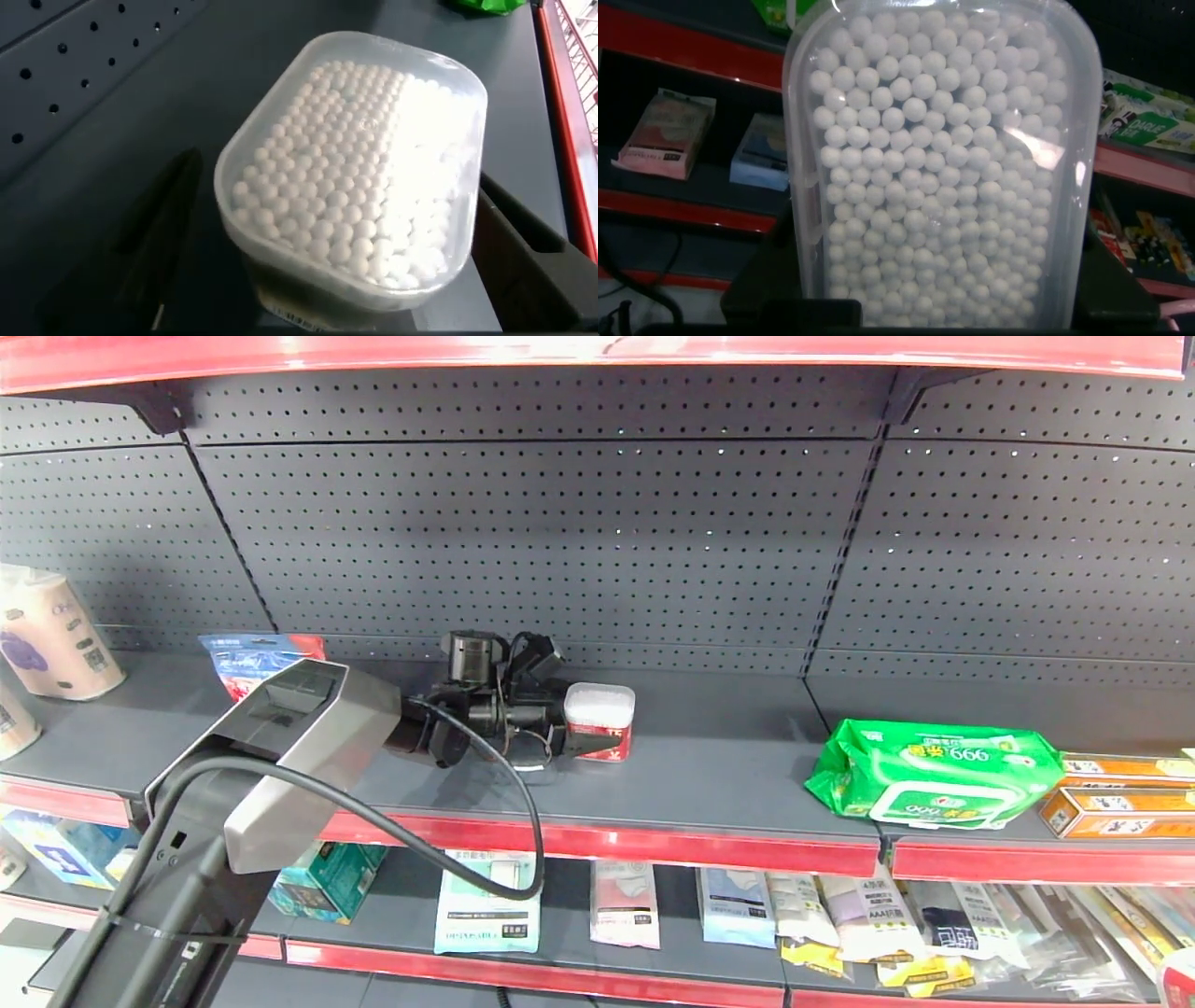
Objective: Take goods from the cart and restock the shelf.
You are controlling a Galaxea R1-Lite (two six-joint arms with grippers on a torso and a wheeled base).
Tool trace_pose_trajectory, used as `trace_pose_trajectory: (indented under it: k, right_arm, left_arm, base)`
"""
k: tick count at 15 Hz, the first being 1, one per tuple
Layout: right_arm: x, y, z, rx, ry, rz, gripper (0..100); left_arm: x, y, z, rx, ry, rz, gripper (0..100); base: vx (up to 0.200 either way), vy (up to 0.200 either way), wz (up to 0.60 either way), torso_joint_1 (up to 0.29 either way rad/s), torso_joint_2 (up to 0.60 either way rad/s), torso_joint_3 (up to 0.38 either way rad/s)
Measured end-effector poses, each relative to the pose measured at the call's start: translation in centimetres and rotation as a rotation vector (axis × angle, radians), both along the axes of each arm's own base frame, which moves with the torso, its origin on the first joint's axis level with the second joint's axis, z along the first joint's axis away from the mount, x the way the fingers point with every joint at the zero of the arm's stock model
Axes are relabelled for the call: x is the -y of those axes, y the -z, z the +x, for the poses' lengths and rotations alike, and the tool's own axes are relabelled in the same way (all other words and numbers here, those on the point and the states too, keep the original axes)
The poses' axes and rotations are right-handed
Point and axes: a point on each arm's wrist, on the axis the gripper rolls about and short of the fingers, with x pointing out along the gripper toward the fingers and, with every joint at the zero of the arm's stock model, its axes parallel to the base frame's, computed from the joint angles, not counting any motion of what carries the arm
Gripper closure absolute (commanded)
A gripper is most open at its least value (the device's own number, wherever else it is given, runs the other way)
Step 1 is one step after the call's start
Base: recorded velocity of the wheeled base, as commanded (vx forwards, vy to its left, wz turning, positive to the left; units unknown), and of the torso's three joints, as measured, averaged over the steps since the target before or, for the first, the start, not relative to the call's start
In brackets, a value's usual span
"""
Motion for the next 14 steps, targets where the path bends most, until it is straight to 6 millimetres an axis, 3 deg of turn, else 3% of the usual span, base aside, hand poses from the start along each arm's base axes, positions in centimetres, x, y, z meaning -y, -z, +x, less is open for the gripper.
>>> trace_pose_trajectory:
  k: [2,3,14]
  right_arm:
    - [0.01,-0.01,0.04,-0.004,0.0,0.0,100]
    - [0.02,-0.01,0.06,-0.007,-0.001,0.0,100]
    - [0.07,-0.03,0.25,-0.031,-0.002,-0.006,100]
  left_arm:
    - [0.04,0.15,0.1,-0.009,0.0,0.002,0]
    - [0.07,0.18,0.19,-0.01,0.0,0.002,100]
    - [-0.04,0.34,0.59,-0.041,0.051,-0.02,100]
  base:
    - [0.0,0.0,0.0,0.0,0.0,0.0]
    - [0.0,0.0,0.0,0.0,0.0,0.0]
    - [0.0,0.0,0.0,0.0,0.0,0.0]
